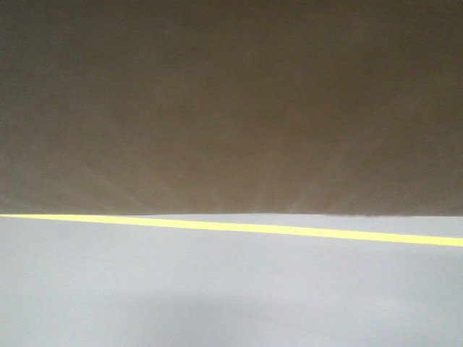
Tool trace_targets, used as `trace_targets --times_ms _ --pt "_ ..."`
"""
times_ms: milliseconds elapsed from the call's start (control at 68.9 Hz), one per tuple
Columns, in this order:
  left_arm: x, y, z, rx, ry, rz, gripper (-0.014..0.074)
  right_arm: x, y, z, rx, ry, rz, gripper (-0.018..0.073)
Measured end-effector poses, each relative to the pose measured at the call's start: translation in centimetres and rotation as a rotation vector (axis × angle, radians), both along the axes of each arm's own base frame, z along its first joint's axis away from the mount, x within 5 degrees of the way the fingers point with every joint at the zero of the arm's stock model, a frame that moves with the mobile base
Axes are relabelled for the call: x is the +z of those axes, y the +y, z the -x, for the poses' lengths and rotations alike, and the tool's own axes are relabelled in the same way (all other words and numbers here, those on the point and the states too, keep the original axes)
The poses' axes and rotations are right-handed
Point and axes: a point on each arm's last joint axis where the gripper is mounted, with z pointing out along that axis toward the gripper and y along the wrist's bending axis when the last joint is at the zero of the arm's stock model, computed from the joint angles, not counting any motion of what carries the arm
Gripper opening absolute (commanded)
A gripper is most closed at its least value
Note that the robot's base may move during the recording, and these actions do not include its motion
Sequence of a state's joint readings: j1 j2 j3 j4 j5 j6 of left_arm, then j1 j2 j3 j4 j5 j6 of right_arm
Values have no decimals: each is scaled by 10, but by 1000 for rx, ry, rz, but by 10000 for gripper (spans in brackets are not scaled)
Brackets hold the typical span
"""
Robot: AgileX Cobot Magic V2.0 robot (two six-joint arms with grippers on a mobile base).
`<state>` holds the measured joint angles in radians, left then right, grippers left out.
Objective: Grab box from left shelf to table start
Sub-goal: 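Hold the box with both grippers while the base turns away, then carry the box with both grippers toward the white table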
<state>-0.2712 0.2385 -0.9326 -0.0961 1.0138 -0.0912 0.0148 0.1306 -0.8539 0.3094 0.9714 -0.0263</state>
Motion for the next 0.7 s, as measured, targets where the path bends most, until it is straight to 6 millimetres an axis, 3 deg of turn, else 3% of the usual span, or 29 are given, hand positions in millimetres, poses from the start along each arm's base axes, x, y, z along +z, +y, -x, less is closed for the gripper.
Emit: trace_targets --times_ms 696 --pt "0 0 0 -1 0 1 -92 0 0 0 0 0 0 49"
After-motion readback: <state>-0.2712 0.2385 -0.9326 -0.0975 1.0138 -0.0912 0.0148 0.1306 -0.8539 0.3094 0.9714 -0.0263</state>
